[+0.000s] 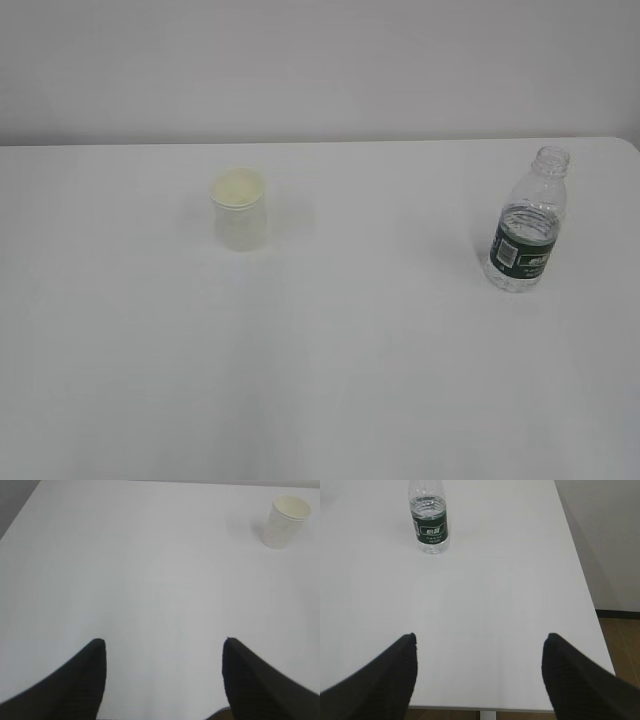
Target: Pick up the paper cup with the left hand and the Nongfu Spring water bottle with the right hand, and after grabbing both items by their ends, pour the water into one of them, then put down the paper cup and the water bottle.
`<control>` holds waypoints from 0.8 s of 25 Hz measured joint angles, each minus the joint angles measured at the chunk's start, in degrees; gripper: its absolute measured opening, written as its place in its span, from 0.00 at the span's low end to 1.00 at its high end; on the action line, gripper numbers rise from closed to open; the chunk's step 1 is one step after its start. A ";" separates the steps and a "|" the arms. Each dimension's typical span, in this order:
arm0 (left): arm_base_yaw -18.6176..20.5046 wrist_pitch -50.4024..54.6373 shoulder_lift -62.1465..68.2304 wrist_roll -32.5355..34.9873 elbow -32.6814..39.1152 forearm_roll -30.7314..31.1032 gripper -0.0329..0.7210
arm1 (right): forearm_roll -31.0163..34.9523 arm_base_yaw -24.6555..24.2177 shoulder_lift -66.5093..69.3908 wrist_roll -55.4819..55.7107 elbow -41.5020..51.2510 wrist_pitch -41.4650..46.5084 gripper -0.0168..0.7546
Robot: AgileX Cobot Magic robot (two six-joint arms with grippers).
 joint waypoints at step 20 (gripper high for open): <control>0.00 -0.20 0.00 0.41 0.00 0.00 0.67 | 0.00 0.00 0.00 0.00 0.00 -0.11 0.79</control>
